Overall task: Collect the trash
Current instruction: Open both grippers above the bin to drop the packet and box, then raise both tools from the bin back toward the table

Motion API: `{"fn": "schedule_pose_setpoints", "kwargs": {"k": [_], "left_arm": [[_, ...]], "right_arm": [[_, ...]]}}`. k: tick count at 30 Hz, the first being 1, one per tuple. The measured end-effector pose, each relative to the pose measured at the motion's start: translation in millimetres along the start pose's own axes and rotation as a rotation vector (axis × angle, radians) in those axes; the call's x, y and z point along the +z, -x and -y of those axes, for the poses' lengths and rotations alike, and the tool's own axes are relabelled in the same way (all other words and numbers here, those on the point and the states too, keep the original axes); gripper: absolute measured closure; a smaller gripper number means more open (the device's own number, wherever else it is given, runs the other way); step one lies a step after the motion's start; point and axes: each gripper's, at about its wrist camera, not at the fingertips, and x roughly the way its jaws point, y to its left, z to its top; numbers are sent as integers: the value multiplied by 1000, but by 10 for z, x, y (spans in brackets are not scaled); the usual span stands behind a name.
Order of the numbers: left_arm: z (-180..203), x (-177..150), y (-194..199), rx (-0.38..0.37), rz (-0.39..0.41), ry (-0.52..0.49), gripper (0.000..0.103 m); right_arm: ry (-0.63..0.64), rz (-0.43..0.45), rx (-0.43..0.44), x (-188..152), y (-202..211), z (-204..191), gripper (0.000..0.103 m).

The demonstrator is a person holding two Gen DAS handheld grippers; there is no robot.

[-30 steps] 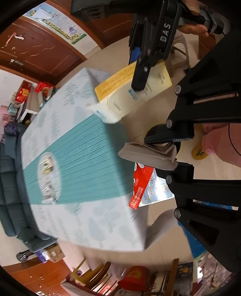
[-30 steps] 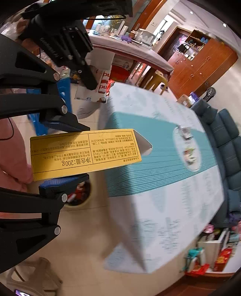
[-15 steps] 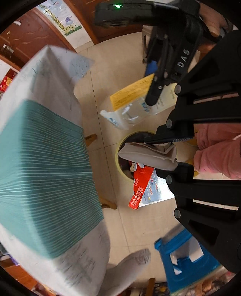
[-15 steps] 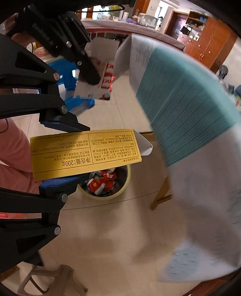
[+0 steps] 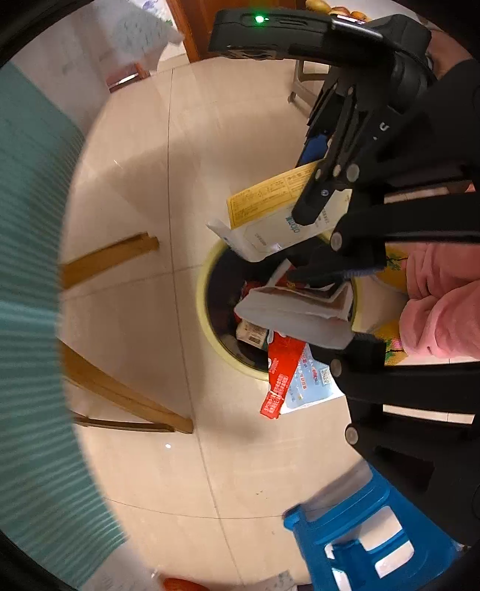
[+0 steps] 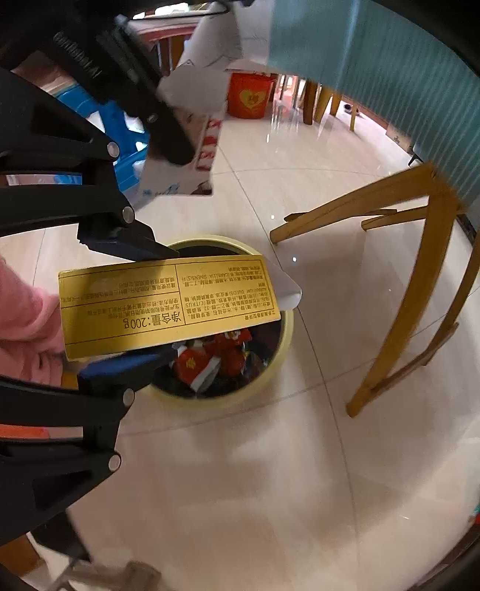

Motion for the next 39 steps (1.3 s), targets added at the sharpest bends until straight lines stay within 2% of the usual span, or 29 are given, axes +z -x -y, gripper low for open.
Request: {"fn": "schedule_pose_setpoints", "kwargs": {"k": [1,2,3,4,6,8,14,17,18,25,39], "left_arm": [[-27,-11,-72,0,-5,6,79],[-54,-20,-144,2,-11,13,74],[-81,-30,-190,4,-16,18,63],[-118,-41,-222,11,-16,23,57],[-177,-57,-257,22,-7,39,35],[-301,-90,-283,29,0,49,27],[-383,-147,-154,60,23,43,26],[-393,-159,-9,74,43,50,23],[-396,-153,18,76,48,54,20],[-392,-144,383,78,87,92,20],[-232,-158,1444,56,125,126,18]], "right_arm": [[-7,-4,-6,-8,-67,8,46],[-13,-5,-14,-9,-134,18,35],[-14,-7,-14,3,-176,11,27],[-14,-9,-18,18,-229,19,26],[-11,-6,-34,26,-297,25,25],[-3,-8,-41,14,-321,14,24],[40,3,-72,49,-320,-46,21],[43,6,-95,78,-258,-83,14],[42,12,-101,87,-222,-93,14],[52,25,-114,99,14,-158,14],[114,85,-118,36,1002,-603,14]]}}
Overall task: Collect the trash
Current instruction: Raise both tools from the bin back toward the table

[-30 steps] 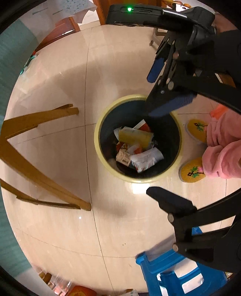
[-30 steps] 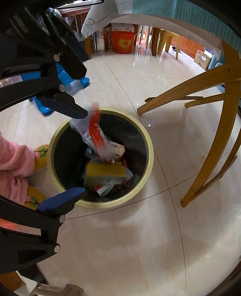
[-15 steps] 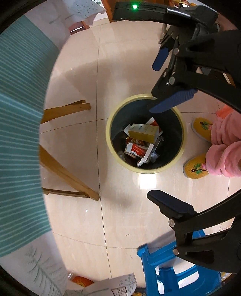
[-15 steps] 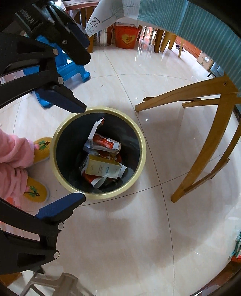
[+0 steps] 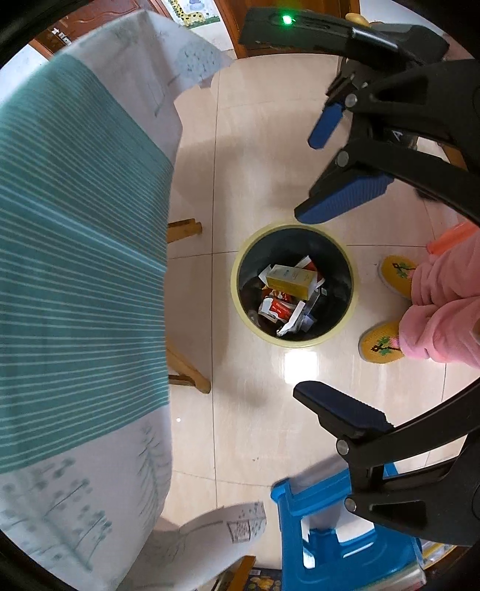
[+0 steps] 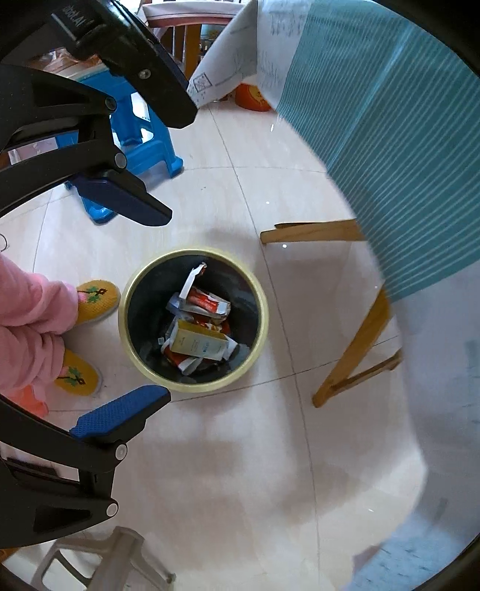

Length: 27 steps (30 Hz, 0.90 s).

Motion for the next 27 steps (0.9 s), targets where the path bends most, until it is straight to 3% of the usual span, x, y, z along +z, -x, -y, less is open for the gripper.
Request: {"fn": "schedule_pose_setpoints", "kwargs": {"k": [11,21,27], "left_arm": [[-33,34,1118,15,28,32,18],[43,229,2401,3,156,38,18],[136,439,2956,23,234,22,18]], "right_arm": [[78,68,-14,115,1228,-331,14],[202,193,22,139,2537,-734,14],[246,276,72,250,3165,-905,14]]}}
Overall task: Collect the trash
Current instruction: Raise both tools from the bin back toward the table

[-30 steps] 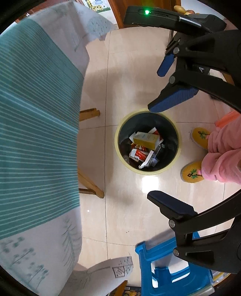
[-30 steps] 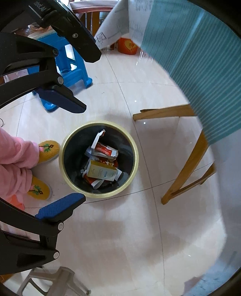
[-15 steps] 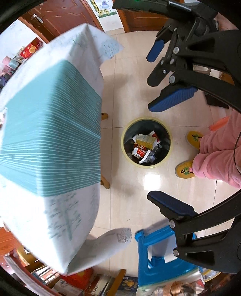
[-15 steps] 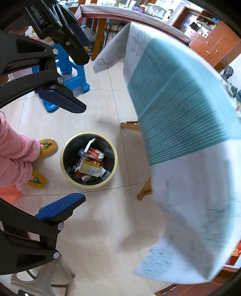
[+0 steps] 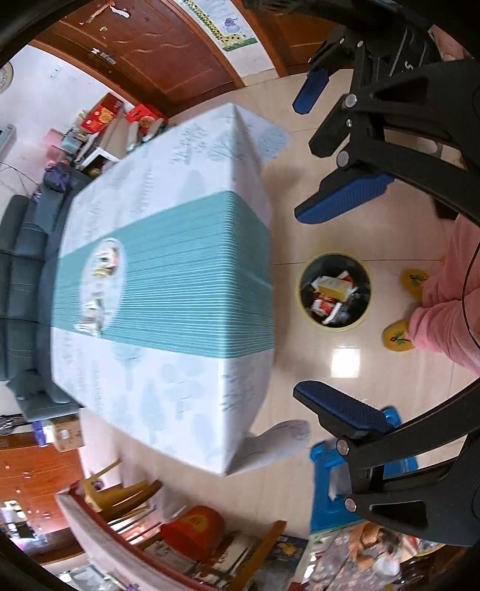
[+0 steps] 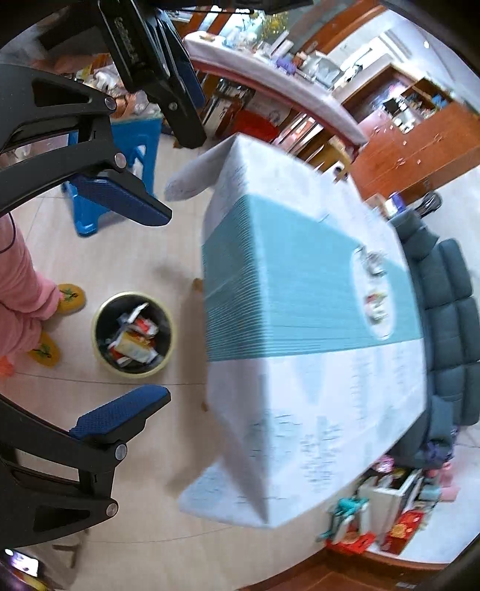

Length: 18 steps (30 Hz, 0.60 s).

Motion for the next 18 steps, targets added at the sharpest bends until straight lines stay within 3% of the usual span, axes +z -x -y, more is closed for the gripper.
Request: {"fn": "schedule_pose_setpoints", "kwargs": {"k": [5,11,18], "left_arm": [[56,339,353,60,94,-4,18],[36,748,641,130,190,41,18],[-178,1380,482,93,171,92,18]], "right_arm": [[41,61,35,337,293,-113,14],[93,99,53,827,340,-244,14],[99,115,41,1595,73,-301,14]]}}
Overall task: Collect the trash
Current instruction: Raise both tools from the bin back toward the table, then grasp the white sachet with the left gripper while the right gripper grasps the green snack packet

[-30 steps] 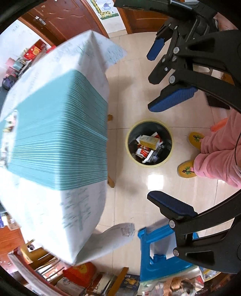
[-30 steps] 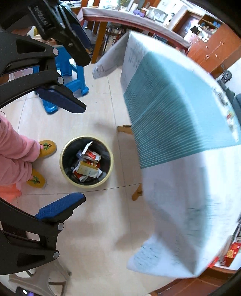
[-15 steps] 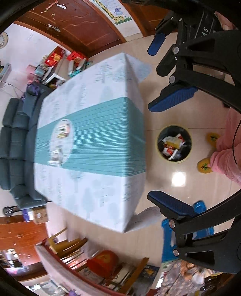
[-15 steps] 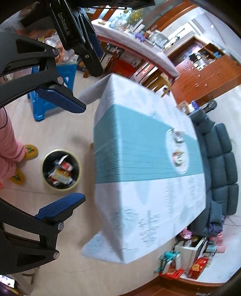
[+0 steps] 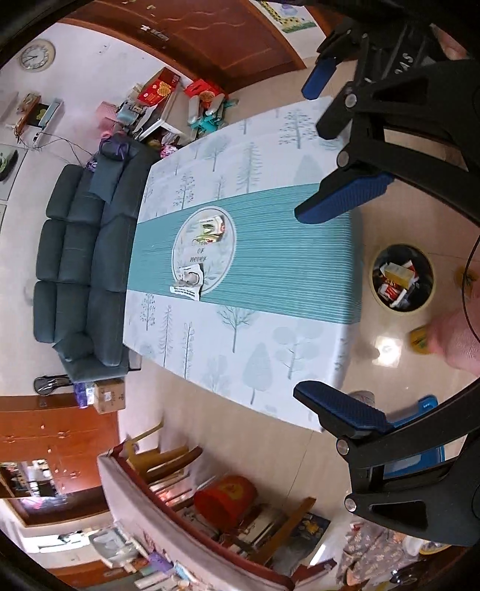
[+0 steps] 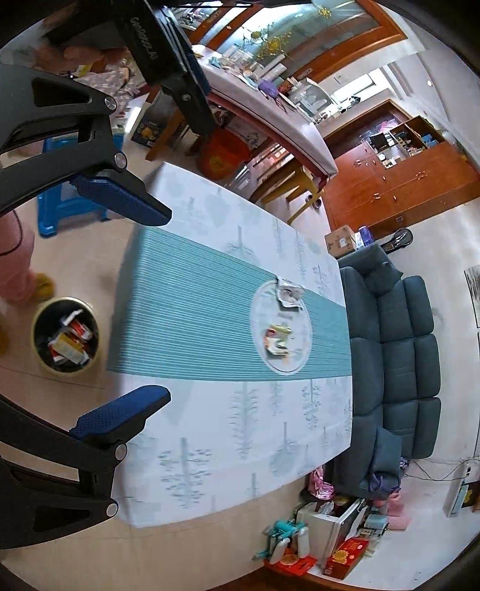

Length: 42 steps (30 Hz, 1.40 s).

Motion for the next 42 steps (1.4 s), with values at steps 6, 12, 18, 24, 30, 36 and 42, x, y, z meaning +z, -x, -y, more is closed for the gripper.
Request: {"fn": "schedule_pose_setpoints", "kwargs": {"k": [6,12,18,24,30,36,42], "left_arm": [[-209,593,-852,-62,-92,22,18],[-384,1237,-1895,-115,-219,2,18],[-353,1705,-2900,-169,-323,-53,18],[-177,1886,-3606,-207,-397,-98,18],[-39,1955,-4066,-246,-469,-87,18],[113,2003,-4308,-259,-513,-74,18],[267,2073,-4492,-230,-528,-72,18]], "right_arm": [[-31,-47,-44,625,-724,114,14],[-112,-139,-102,1214,-1775,270,14],[-191,-209,-134,1615,-2809,465,14],[-232,-285,-186,1701,-3496,643,14],[-229,-324,-221,1631,-3749,737,28],[-189,-302,-247,1631,-3757,676,52],[-202,-284,-223,1626,-3737,654,67]]}}
